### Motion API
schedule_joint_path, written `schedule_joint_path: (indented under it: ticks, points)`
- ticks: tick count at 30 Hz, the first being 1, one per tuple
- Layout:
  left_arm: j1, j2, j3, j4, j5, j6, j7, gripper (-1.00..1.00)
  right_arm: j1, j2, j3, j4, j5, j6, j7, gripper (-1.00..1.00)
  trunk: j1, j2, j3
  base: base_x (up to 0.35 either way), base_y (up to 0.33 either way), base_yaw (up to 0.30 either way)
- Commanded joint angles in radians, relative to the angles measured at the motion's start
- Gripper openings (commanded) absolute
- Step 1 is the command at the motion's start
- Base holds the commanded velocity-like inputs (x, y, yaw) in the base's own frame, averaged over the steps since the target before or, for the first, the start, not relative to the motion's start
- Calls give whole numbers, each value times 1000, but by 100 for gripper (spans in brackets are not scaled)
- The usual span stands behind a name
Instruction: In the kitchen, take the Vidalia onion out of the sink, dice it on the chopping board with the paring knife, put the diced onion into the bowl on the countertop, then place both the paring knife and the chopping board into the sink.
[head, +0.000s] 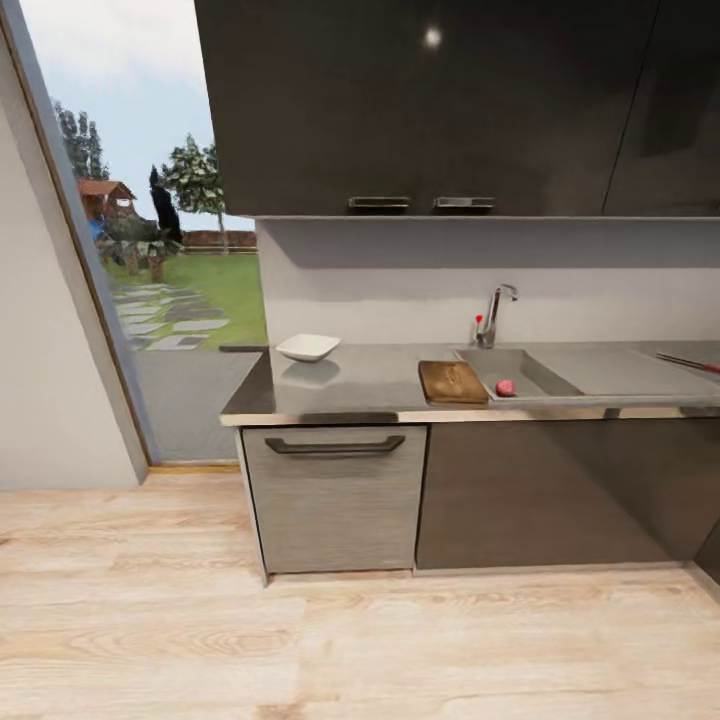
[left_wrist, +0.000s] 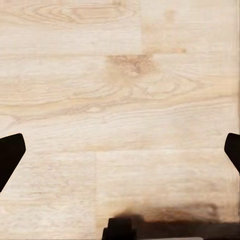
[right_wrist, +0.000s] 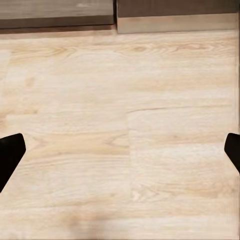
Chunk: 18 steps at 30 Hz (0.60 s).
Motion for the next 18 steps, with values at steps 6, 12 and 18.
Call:
schedule_joint_path:
  ticks: [6,12,18]
  points:
    - [0,0,-1,-1,0,-3,0,100,0,0,1,0,0,-2,-2,100,0,0,-1,244,-243,0]
    - [0,0,-2,-1,-1,-3,0,100,0,0,1,0,0,-2,-2,100,0,0,-1,235,-243,0]
    - [0,0,-3,-1,-1,-3,0,100,0,1,1,1,0,-2,-2,100,0,0,-1,91,-245,0]
